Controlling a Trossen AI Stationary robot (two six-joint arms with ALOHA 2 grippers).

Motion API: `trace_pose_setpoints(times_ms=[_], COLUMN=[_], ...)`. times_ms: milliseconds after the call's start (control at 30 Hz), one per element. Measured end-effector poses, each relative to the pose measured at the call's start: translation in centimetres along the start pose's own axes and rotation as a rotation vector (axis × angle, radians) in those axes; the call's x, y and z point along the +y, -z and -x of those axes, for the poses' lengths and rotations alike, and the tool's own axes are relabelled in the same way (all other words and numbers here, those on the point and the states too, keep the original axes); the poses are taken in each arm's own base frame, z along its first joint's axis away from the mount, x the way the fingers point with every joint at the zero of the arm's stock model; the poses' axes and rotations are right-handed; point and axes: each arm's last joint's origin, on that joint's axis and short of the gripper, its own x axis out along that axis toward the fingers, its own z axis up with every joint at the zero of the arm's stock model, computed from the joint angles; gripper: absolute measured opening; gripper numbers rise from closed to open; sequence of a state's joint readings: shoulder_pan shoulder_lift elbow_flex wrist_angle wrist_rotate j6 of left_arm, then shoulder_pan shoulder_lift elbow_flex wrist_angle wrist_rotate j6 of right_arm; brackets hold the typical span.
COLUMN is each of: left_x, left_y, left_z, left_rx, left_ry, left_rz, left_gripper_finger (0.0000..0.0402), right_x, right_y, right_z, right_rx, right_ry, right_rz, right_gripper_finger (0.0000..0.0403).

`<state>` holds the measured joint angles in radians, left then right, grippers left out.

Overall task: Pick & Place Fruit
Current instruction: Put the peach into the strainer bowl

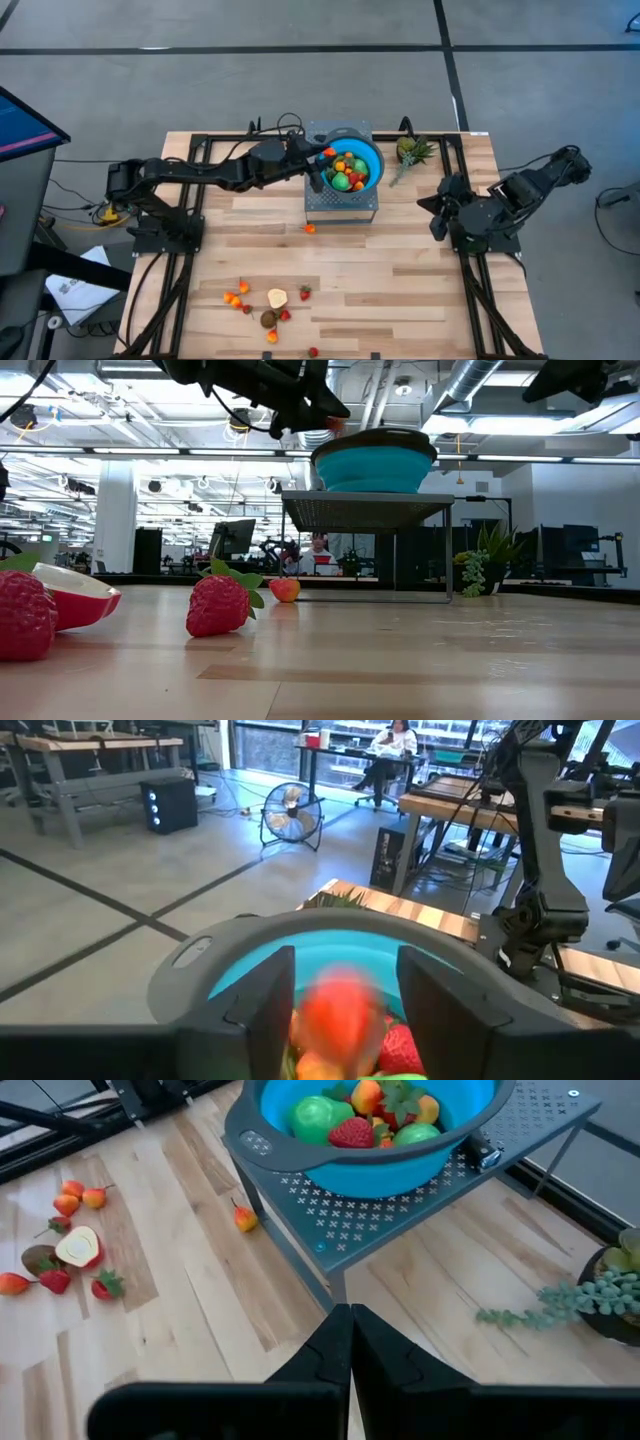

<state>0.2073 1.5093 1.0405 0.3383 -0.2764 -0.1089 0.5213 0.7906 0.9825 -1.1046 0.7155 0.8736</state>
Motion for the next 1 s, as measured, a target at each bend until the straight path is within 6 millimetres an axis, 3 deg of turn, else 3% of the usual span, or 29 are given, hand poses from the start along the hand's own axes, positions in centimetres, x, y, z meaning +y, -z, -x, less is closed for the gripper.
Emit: trace_pose_setpoints(times_ms=[233,400,767,1000], left_x=[0.1,0.1,-1.5,-3.9], left_y=[0.0,0.0,0.1,0.3], left_z=[0.0,0.0,0.4,1.3], left_rx=[0.000,-0.002,-0.003,0.001], left_ry=[-0.004,-0.004,0.047,0.119], left_rz=[0.051,0.056,0.109,0.134], left_gripper_finger=[0.0231,0.0244,0.0181,0.0152], right_x=[0.0,0.0,0.0,0.0], right_y=[0.0,0.0,0.0,0.0], right_z=[0.0,0.0,0.0,0.0], right_rx=[0.002,0.002,0.008,0.011], right_ry=[0.002,0.002,-0.004,-0.007], right_rz=[0.020,0.035,0.046,0.048], right_gripper_finger=[0.0000,0.0000,0.0000,0.0000])
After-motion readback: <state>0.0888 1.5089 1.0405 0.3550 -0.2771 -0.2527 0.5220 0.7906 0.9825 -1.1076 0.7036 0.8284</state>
